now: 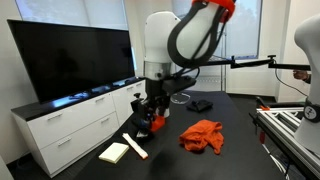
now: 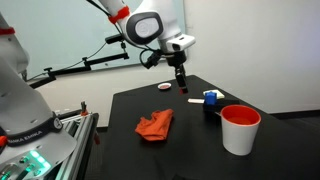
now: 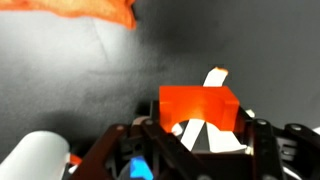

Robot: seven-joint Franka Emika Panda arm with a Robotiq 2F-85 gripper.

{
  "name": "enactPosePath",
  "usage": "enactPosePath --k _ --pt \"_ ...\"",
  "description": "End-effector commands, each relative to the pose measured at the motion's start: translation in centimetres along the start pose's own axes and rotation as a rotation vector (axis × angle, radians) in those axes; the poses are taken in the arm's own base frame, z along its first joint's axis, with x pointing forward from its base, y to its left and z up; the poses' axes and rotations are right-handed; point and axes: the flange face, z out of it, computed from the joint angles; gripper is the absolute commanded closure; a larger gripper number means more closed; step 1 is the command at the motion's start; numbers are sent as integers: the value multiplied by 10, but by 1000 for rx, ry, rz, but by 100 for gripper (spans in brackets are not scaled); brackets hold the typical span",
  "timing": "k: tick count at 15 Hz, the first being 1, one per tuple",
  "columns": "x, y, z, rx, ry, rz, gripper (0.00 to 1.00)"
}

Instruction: Put some of the objects into a pile

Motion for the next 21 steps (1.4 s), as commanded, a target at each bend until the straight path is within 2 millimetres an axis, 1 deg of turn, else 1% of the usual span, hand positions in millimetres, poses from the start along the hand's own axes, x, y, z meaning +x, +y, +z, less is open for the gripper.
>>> enactPosePath --k 1,2,3,4,6,9,10,12,15,18,21 --pt "61 27 -39 12 4 170 58" --pt "79 37 -47 10 7 215 58" --pt "93 45 -49 2 7 250 58" --pt "105 50 -53 -5 7 281 58" --pt "122 53 -53 -31 -6 330 58" --pt "139 43 -42 -70 -35 383 58" --pt "144 39 -34 -83 -48 400 58" --pt "154 35 -25 -106 -66 429 58" --pt "169 34 -11 -131 -90 462 58" --pt "183 37 -2 -151 -107 481 58" --pt "191 36 10 -183 -116 482 58"
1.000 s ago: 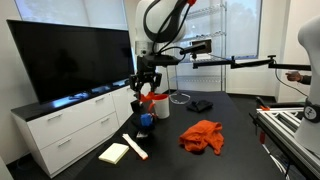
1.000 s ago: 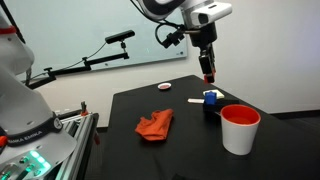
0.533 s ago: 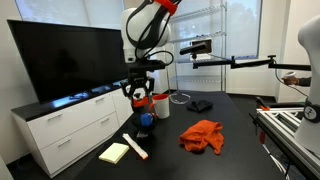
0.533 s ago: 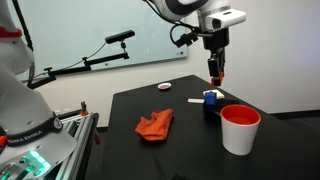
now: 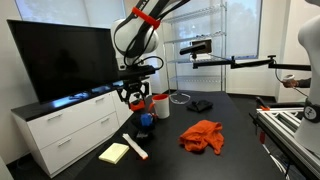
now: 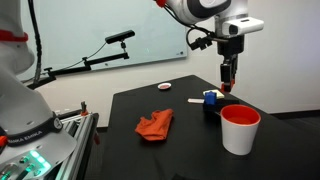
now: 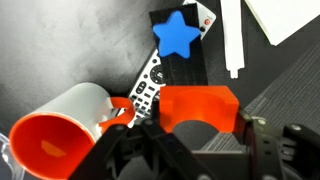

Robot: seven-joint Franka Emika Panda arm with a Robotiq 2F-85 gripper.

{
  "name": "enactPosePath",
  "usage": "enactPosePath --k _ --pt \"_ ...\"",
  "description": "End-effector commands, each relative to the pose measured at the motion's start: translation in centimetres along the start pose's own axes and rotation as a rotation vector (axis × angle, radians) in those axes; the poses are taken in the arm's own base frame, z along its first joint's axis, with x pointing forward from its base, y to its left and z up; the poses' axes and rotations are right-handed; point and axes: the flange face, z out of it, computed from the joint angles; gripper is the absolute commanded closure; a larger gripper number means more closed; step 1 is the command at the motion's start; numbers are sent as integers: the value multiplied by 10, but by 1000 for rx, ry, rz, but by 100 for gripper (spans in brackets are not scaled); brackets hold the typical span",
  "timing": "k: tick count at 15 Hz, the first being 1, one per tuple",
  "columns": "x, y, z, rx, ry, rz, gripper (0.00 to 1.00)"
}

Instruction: Put some of the objects into a pile

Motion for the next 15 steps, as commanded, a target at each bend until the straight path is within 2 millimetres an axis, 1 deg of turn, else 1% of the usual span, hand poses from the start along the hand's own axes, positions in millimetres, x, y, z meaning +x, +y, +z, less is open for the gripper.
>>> enactPosePath --k 1,7,9,15 --pt "12 -13 2 -36 0 21 58" --pt "7 -23 29 -69 7 13 58" --pt "6 -24 32 -75 5 14 58" --pt "12 -19 30 -80 27 16 58"
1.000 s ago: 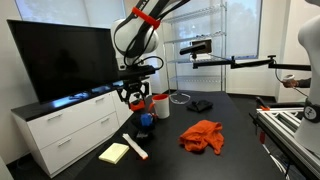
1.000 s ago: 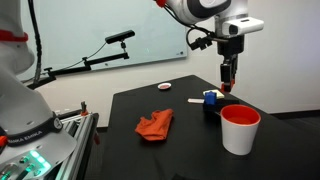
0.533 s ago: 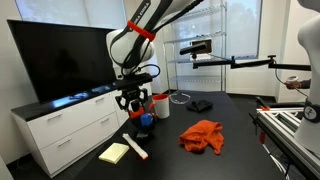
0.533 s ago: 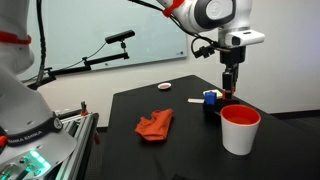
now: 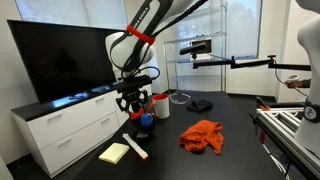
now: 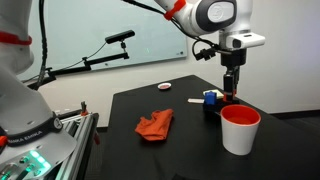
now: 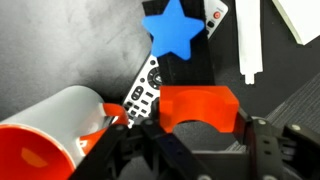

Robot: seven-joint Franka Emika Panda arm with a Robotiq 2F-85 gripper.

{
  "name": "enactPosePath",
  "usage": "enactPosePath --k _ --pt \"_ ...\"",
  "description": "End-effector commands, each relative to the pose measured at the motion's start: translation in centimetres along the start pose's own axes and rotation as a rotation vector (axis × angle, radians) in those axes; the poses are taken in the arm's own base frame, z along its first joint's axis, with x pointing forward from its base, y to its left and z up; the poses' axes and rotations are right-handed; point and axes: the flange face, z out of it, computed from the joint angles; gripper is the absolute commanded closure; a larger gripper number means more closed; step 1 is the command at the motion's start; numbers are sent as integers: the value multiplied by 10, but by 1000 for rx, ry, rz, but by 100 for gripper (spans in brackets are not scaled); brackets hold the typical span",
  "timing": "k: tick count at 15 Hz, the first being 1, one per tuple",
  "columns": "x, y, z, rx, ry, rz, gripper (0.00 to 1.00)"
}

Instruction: Put some of the objects into a pile

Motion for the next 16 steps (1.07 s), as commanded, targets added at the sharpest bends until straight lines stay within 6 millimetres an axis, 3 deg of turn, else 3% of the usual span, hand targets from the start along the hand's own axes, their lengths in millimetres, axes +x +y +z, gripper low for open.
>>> enactPosePath --k 1,16 --pt "7 0 -10 -14 27 18 58" --pt "4 3 4 -32 16 16 58"
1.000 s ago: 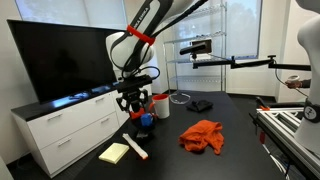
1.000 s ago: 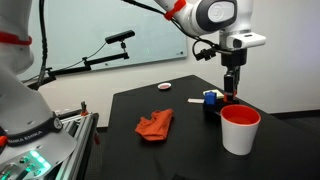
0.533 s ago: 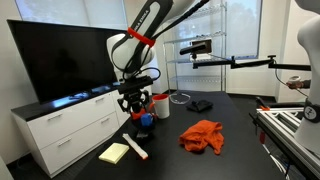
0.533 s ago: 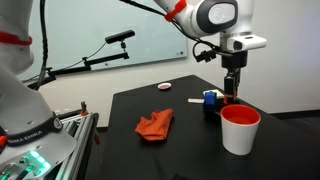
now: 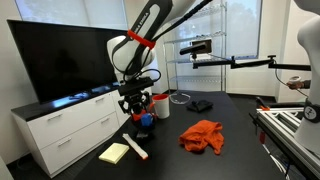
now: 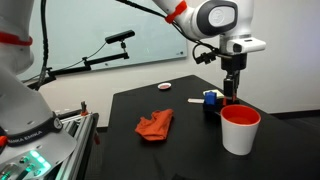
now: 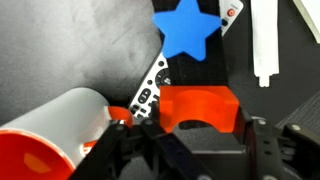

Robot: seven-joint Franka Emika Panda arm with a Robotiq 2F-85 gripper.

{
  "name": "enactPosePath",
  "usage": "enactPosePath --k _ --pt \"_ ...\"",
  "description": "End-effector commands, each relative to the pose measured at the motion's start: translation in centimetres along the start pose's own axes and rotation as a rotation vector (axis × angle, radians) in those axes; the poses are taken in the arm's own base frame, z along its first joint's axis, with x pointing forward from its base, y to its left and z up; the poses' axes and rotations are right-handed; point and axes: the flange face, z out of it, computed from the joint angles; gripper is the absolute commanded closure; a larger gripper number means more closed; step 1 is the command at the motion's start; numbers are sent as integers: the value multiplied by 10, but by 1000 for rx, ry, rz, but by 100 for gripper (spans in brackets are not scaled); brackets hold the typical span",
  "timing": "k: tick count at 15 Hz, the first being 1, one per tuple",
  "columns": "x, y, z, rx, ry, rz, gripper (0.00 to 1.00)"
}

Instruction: Put some of the objects into a pile

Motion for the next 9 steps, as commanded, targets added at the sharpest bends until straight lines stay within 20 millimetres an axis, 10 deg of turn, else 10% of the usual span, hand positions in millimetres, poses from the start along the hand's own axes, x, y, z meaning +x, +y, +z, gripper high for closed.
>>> enactPosePath --k 1,3,4,9 --pt "2 -2 -9 -11 21 13 58" --pt "2 -2 -9 -11 18 15 58" --pt "2 -2 -9 -11 16 15 8" --pt "2 -2 -9 -10 12 17 0"
